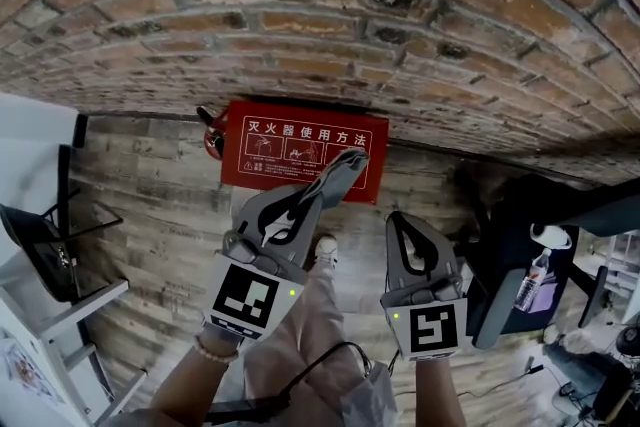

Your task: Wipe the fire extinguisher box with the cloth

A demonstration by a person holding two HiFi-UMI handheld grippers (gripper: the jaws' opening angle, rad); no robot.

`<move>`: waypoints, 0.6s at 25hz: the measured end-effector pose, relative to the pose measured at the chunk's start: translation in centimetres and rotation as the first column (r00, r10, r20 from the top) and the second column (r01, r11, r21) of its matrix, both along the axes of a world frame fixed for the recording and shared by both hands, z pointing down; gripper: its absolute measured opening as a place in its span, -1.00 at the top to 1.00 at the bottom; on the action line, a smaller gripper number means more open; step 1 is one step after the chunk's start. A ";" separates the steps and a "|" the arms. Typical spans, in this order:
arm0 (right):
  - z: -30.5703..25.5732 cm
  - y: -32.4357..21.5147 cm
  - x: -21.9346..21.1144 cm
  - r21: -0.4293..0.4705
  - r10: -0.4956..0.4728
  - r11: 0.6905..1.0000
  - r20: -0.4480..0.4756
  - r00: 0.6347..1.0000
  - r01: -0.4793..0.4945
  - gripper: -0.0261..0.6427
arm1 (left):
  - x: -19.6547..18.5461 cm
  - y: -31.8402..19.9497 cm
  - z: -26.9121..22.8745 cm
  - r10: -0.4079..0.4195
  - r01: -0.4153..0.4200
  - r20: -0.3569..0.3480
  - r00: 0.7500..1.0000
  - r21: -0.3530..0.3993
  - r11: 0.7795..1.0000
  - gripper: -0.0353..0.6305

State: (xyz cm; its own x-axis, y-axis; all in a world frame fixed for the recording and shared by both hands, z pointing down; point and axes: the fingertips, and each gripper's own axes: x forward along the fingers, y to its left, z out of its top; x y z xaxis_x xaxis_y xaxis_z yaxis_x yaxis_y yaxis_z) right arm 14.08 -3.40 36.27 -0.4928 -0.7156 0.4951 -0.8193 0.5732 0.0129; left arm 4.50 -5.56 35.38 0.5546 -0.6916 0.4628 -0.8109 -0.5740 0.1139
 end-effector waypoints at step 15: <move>3.2 -1.2 2.7 -0.029 0.027 0.999 -0.011 1.000 -0.027 0.89 | 6.1 -5.1 7.8 0.039 -0.041 -0.029 0.999 -0.080 0.996 0.87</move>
State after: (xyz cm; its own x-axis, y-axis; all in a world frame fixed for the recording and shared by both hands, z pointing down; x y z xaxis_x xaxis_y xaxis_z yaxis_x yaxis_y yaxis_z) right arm 16.75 -4.63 39.50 -0.4680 -0.7140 0.5208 -0.8346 0.5509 0.0053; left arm 10.61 -10.67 43.20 0.5947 -0.6294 0.5002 -0.7831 -0.5942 0.1834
